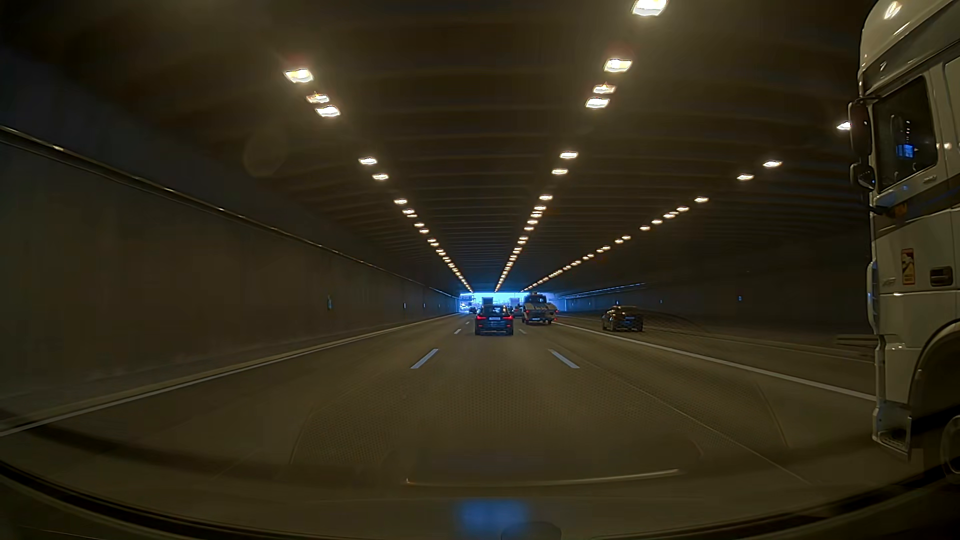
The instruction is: Follow the waypoints while adhering to traffic rules and regulations
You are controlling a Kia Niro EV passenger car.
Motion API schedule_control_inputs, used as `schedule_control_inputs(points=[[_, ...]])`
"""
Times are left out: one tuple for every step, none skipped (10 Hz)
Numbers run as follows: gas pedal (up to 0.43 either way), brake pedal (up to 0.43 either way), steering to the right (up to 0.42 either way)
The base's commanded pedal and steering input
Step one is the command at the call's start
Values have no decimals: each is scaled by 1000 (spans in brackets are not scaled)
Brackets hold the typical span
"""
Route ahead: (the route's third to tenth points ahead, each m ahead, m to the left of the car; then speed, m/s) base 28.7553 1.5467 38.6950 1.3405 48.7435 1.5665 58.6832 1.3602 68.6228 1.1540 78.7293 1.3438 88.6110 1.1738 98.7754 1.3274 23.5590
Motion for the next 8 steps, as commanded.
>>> schedule_control_inputs(points=[[189,0,-3],[189,0,-3],[189,0,-2],[189,0,-2],[189,0,-2],[189,0,-2],[189,0,-1],[189,0,-1]])
